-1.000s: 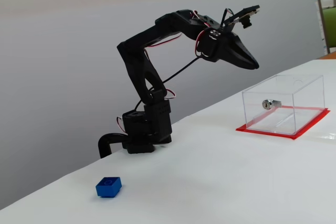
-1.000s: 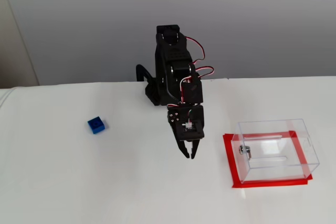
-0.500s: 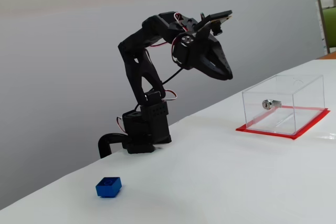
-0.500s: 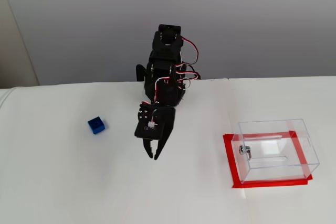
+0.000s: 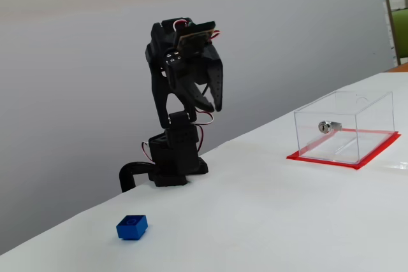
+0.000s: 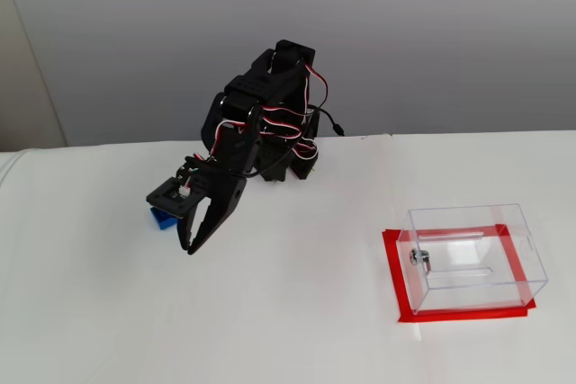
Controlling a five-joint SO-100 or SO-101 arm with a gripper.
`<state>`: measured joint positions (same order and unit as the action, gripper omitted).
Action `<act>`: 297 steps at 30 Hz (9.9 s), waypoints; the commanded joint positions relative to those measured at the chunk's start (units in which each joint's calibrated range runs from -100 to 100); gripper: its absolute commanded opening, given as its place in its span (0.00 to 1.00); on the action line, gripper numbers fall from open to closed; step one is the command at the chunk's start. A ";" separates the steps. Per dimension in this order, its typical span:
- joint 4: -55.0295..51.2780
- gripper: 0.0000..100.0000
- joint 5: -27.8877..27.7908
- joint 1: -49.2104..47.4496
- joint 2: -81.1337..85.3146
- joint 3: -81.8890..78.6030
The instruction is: Pick the blue lego brick and place it into the transparent box
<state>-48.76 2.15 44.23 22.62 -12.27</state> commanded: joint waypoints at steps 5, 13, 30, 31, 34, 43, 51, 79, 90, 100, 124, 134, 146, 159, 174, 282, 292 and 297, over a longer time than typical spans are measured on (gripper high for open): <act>-0.33 0.02 0.62 9.71 -0.26 3.86; -12.60 0.01 0.30 15.40 -0.18 1.69; -19.04 0.01 0.09 17.62 10.51 -8.89; -19.13 0.01 0.09 17.77 11.62 -10.52; -18.87 0.01 0.09 17.84 14.67 -14.95; -17.04 0.01 -0.32 23.68 16.71 -19.83; -13.91 0.02 -5.49 31.22 11.19 -22.18; -6.94 0.19 -12.38 42.24 -6.80 -11.69; -3.64 0.32 -12.80 38.39 -8.07 -12.23; -3.29 0.31 -11.75 35.81 -13.75 -12.23; 0.02 0.31 -12.12 33.96 -14.69 -18.20; 4.02 0.31 -12.12 34.40 -14.60 -22.54; 4.02 0.31 -12.12 34.77 -14.18 -27.06; 4.02 0.31 -12.12 34.77 -14.60 -27.42; 4.02 0.22 -12.12 34.77 -14.69 -27.42; 3.85 0.11 -11.70 -73.03 33.17 -26.97; 4.02 0.12 -11.60 -83.90 22.99 -18.83; 3.76 0.12 -11.60 -87.59 15.35 -11.69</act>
<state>-45.50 -9.97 -41.88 41.23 -31.24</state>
